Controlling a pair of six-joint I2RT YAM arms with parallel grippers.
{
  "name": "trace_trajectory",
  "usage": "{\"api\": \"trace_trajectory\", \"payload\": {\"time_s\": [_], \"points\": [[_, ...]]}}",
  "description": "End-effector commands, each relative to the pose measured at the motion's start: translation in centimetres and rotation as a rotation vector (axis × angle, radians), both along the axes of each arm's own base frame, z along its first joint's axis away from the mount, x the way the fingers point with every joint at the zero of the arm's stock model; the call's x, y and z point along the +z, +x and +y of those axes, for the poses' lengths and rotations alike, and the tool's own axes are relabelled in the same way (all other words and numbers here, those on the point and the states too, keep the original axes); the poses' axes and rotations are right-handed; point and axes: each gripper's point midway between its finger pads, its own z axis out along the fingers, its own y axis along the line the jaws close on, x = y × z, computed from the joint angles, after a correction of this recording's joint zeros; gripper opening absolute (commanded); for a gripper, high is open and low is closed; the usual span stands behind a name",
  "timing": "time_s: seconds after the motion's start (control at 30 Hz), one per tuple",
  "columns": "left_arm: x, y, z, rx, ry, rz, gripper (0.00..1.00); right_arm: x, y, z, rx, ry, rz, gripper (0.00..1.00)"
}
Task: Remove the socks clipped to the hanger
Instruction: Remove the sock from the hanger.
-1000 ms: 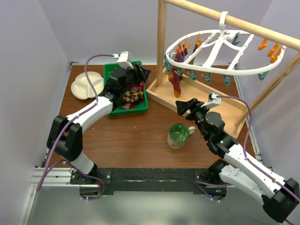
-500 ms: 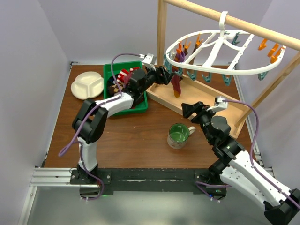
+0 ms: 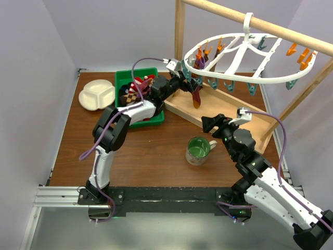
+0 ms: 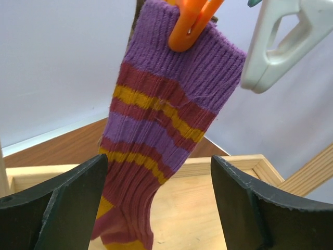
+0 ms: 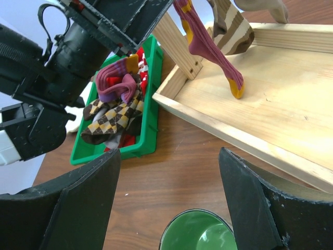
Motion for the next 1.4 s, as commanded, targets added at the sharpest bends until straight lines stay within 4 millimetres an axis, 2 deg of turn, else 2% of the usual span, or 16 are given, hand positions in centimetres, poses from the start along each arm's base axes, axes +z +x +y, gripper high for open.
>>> {"api": "trace_trajectory", "payload": {"time_s": [0.0,0.17,0.43,0.53,0.57,0.63,0.67,0.73,0.77,0.83,0.87,0.93,1.0,1.03,1.07,1.37], "points": [[3.1,0.3,-1.1,-0.017,-0.030,-0.135,0.85,1.9,0.1,0.0,0.002,0.003,-0.039,0.80],[2.4,1.3,-1.7,0.017,-0.031,-0.137,0.86,1.7,0.0,0.2,0.013,0.001,-0.036,0.80],[3.1,3.1,-1.4,0.104,-0.091,-0.138,0.82,1.7,0.0,0.2,0.020,-0.005,-0.036,0.81],[3.6,3.0,-1.5,0.121,-0.104,-0.139,0.68,1.5,0.0,0.3,0.020,-0.006,-0.032,0.81],[3.8,2.9,-1.3,0.125,-0.107,-0.140,0.59,1.5,0.0,0.3,0.019,-0.005,-0.032,0.81],[3.6,2.6,-1.1,0.128,-0.112,-0.134,0.47,1.4,0.1,0.3,0.019,-0.004,-0.030,0.81],[4.6,2.2,-0.8,0.131,-0.129,-0.151,0.38,1.4,0.1,0.4,0.021,-0.004,-0.030,0.81],[4.4,1.9,-0.5,0.135,-0.130,-0.144,0.28,1.3,0.2,0.5,0.022,-0.003,-0.027,0.81],[5.0,1.6,-0.4,0.136,-0.137,-0.152,0.19,1.2,0.2,0.6,0.025,-0.002,-0.025,0.81],[5.0,1.5,-0.1,0.141,-0.131,-0.149,0.10,1.1,0.4,0.7,0.023,-0.002,-0.022,0.81],[5.5,1.3,0.1,0.143,-0.136,-0.155,0.02,1.2,0.4,0.8,0.028,0.001,-0.026,0.80],[5.0,0.8,0.4,0.142,-0.129,-0.148,0.00,1.0,0.5,0.8,0.025,-0.002,-0.022,0.81],[6.2,-0.1,0.9,0.139,-0.149,-0.168,0.00,1.0,0.6,1.0,0.031,0.000,-0.025,0.81],[5.4,-0.3,1.3,0.141,-0.138,-0.155,0.00,0.9,0.7,1.1,0.030,-0.003,-0.023,0.81],[6.6,-1.0,1.6,0.139,-0.153,-0.172,0.00,1.0,0.9,1.1,0.028,-0.002,-0.025,0.81],[8.6,-5.4,3.6,0.080,-0.140,-0.189,0.00,2.0,1.9,1.9,0.032,-0.001,-0.054,0.83]]}}
